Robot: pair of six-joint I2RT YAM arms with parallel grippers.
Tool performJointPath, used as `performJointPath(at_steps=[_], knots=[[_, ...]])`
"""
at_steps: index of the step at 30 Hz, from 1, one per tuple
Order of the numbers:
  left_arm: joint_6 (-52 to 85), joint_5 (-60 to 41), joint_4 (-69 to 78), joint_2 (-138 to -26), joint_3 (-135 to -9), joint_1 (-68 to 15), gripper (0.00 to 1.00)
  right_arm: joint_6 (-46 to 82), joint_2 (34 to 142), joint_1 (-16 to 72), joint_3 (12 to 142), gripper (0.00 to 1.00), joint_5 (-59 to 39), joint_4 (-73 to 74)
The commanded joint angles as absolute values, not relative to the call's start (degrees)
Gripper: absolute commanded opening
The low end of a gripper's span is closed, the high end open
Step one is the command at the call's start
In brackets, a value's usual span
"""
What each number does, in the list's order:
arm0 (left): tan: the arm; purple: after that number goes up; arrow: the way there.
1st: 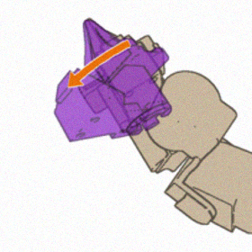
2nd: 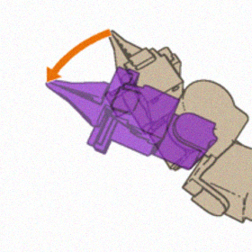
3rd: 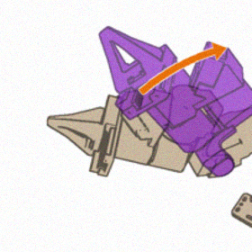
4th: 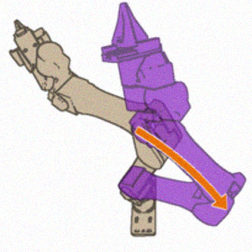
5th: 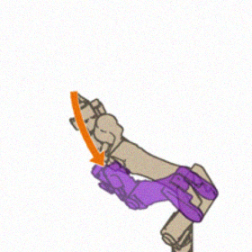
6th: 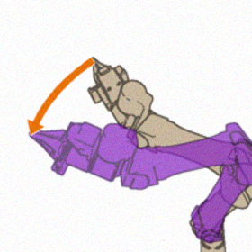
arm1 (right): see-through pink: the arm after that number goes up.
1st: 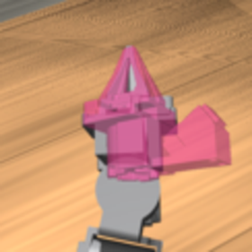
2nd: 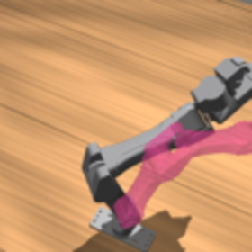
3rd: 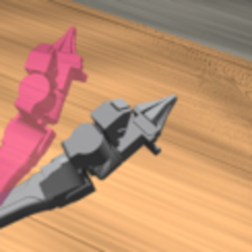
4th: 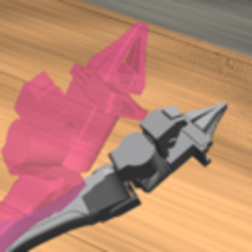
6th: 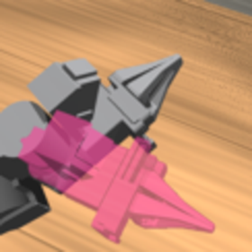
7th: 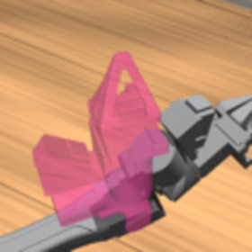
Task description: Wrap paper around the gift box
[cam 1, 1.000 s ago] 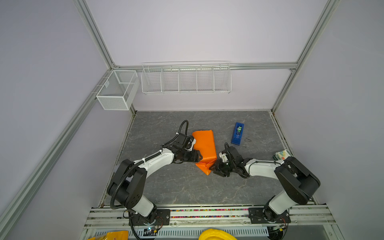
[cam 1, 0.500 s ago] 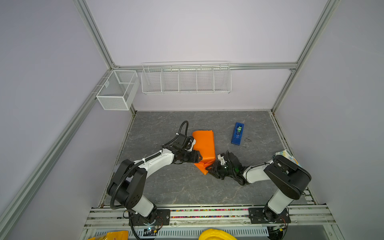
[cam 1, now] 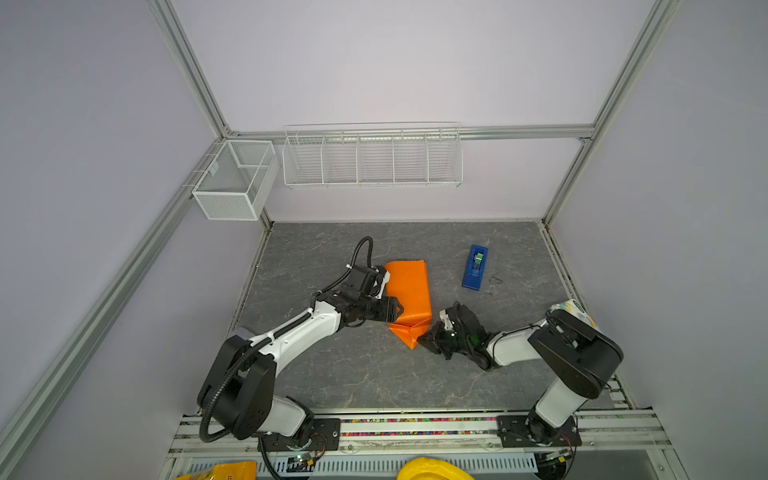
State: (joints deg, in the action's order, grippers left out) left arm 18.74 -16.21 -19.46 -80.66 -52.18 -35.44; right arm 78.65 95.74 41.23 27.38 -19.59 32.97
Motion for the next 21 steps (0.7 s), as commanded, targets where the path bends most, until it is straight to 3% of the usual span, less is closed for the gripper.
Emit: performJointPath(at_steps=[1,6,11,16,21], knots=[[9.21,-9.47,-15.85,-75.94,-51.04,-39.3,0.68,75.93,90.99,40.57,27.16,0.06,-20.67,23.64],[-4.32,-2.03,-7.58,-71.88,-46.76,-47.16,0.71,70.93,84.11,38.79,27.07,0.07,-23.96,12.32],[-18.8,-9.03,5.01,-69.27,-38.79,-49.86,0.72,64.4,77.79,35.54,28.89,0.06,-26.26,-0.72],[-33.07,-12.03,15.52,-69.02,-31.1,-53.2,0.78,63.28,77.54,31.77,30.63,0.06,-29.2,-2.74],[-37.91,-5.74,15.85,-72.88,-31.51,-55.86,0.85,64.72,78.44,30.17,31.95,0.06,-31.41,-2.0]])
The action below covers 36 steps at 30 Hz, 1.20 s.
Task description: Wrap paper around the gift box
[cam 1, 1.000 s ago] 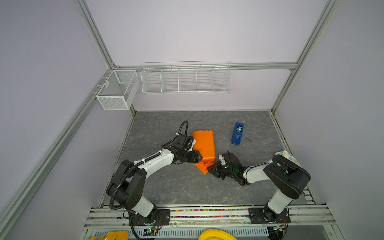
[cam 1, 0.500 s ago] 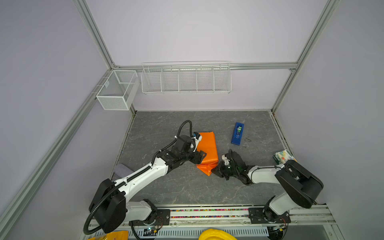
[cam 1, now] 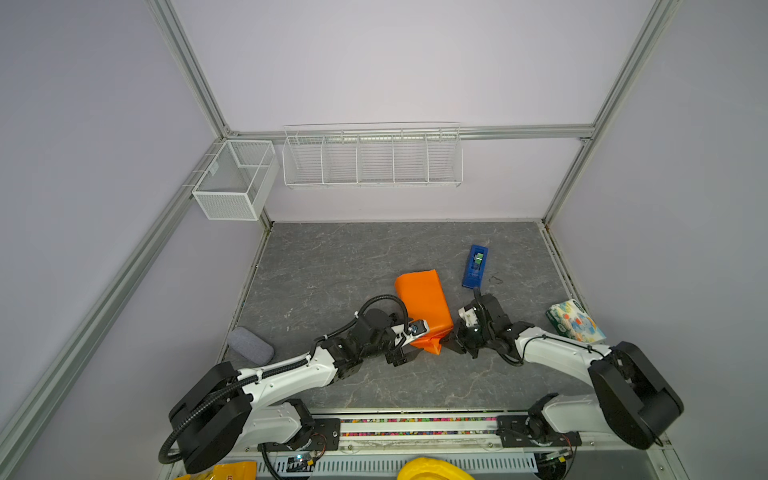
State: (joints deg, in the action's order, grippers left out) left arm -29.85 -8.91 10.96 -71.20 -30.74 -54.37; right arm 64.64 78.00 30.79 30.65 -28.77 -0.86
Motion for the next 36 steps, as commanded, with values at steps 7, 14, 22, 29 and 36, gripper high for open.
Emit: performJointPath(at_steps=[7,14,22,29,36], knots=[[-42.67,1.49,20.9,-78.86,-29.98,-59.99,0.99,66.03,77.75,29.82,32.34,0.06,-33.22,-3.1],[-48.02,8.01,27.97,-85.47,-28.5,-62.48,0.99,66.1,78.16,28.88,32.32,0.06,-33.53,-3.17],[-51.67,13.85,38.34,-91.9,-27.21,-62.97,0.99,65.92,78.26,28.56,32.74,0.06,-33.6,-3.52],[-56.9,26.56,61.37,-103.35,-25.39,-65.28,0.99,64.81,78.54,28.48,33.37,0.07,-33.78,-4.97],[-52.26,25.76,57.98,-102.58,-26.57,-65.4,0.93,62.86,77.88,28.37,34.19,0.11,-32.69,-8.41]])
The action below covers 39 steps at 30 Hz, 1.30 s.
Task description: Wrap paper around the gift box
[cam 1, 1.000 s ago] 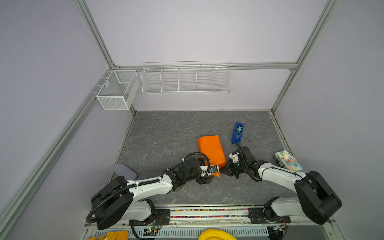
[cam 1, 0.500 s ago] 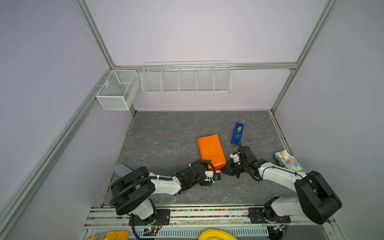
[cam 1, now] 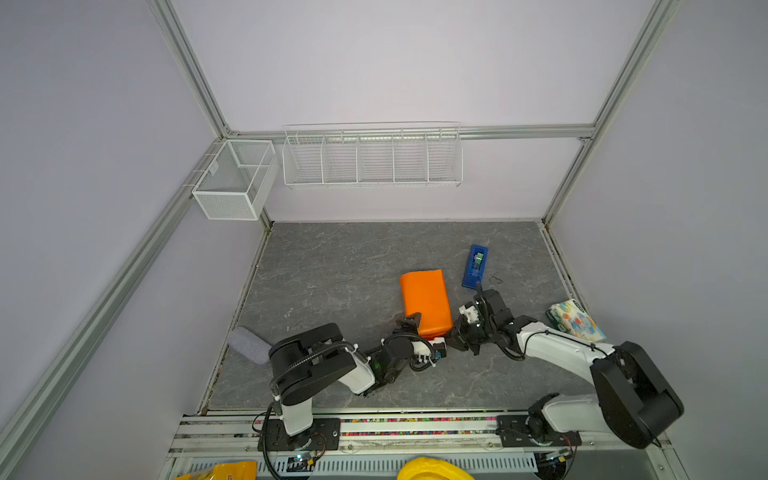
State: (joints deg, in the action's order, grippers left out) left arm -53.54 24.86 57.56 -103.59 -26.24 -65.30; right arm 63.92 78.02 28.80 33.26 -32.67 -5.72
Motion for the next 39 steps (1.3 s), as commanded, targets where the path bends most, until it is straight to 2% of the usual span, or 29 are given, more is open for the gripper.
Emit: performJointPath(at_steps=[1,9,20,27,39], knots=[[-51.56,25.23,55.82,-101.68,-26.87,-65.46,0.91,62.75,77.78,28.31,34.19,0.11,-32.6,-8.57],[-49.49,23.62,49.29,-100.24,-28.02,-65.22,0.82,62.01,77.76,28.04,34.68,0.11,-32.12,-9.57],[-43.85,18.83,38.74,-95.2,-30.14,-62.96,0.69,57.73,73.97,27.99,36.07,0.18,-28.0,-15.53],[-41.59,17.05,36.44,-94.01,-30.49,-61.63,0.65,57.87,73.25,29.53,33.25,0.2,-26.97,-8.37],[-37.75,15.71,32.7,-93.01,-31.33,-60.14,0.62,59.99,82.44,31.11,35.59,0.16,-25.68,3.76]])
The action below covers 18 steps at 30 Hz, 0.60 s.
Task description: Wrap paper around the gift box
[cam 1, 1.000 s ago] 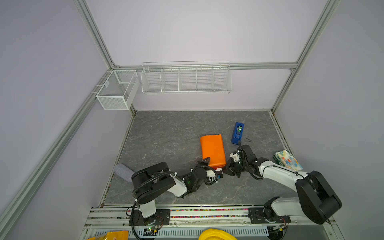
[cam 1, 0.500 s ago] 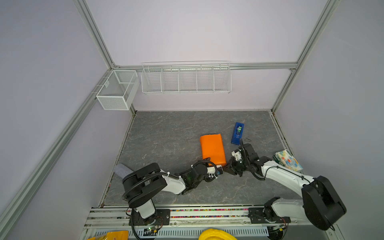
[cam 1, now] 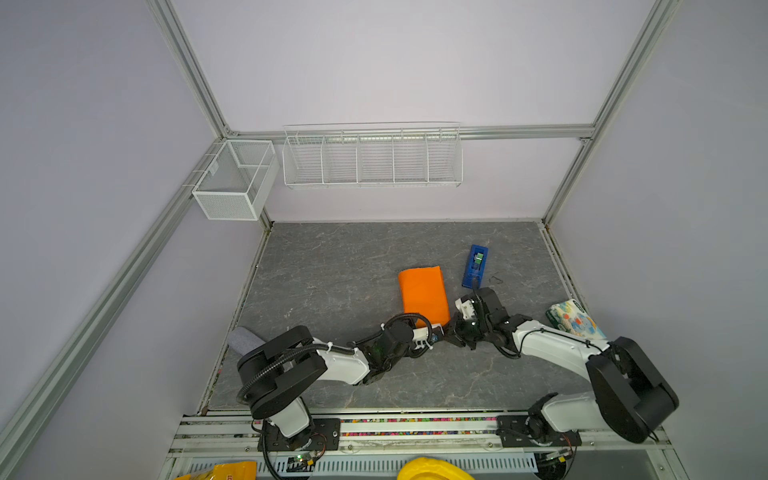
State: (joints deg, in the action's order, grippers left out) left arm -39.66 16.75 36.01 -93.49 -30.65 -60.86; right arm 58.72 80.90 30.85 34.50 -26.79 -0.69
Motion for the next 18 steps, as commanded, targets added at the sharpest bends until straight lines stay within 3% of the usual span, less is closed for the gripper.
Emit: performJointPath(at_steps=[1,6,11,18], knots=[[-37.46,15.56,32.46,-93.02,-31.38,-59.97,0.62,60.19,83.23,31.03,35.99,0.16,-25.6,4.61],[-35.72,15.2,31.29,-93.35,-32.03,-59.3,0.61,60.67,83.68,30.06,36.51,0.1,-26.13,5.72],[-35.33,15.72,30.42,-93.85,-32.68,-58.98,0.59,55.01,75.96,27.75,38.04,0.1,-24.45,-5.55],[-34.89,16.21,29.57,-94.63,-33.29,-58.62,0.59,44.49,71.55,16.16,43.46,0.12,-24.87,-18.9]])
